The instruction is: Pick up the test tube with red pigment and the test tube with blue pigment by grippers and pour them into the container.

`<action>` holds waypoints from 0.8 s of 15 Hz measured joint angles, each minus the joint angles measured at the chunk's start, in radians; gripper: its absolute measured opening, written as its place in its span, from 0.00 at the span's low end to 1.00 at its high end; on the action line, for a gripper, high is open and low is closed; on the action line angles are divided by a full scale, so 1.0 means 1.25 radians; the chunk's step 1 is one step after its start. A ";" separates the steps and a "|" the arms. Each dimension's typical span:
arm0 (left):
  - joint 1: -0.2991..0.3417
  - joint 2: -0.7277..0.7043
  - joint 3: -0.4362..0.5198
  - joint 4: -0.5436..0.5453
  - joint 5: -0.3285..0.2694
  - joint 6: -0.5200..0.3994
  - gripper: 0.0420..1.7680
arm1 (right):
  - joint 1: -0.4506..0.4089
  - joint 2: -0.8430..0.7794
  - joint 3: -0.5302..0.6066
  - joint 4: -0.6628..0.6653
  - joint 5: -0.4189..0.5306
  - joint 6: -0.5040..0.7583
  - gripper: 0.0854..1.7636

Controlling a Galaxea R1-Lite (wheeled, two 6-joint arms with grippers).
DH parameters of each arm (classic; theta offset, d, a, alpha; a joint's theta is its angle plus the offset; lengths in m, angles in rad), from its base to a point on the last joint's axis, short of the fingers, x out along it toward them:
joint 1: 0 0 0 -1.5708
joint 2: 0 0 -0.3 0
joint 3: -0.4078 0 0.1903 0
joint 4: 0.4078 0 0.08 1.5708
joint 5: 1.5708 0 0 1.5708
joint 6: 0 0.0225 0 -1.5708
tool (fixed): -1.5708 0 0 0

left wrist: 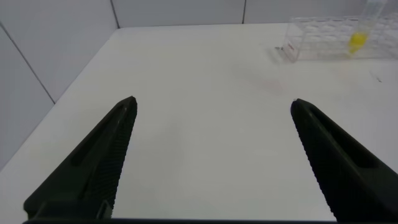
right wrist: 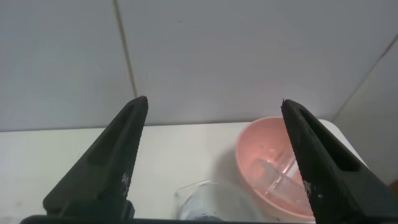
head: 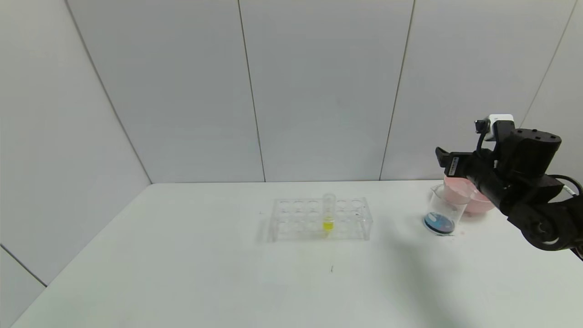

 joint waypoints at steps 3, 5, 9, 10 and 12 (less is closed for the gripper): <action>0.000 0.000 0.000 0.000 0.000 0.000 1.00 | 0.043 -0.108 0.075 0.000 0.001 -0.003 0.90; 0.000 0.000 0.000 0.000 0.000 0.000 1.00 | 0.044 -0.207 0.137 0.000 0.008 -0.004 0.91; 0.000 0.000 0.000 0.000 0.000 0.000 1.00 | 0.000 -0.448 0.264 0.006 0.031 -0.020 0.93; 0.000 0.000 0.000 0.000 0.000 0.000 1.00 | -0.009 -0.515 0.293 0.015 0.034 -0.027 0.94; 0.000 0.000 0.000 0.000 0.000 0.000 1.00 | -0.022 -0.662 0.343 0.067 0.037 -0.043 0.95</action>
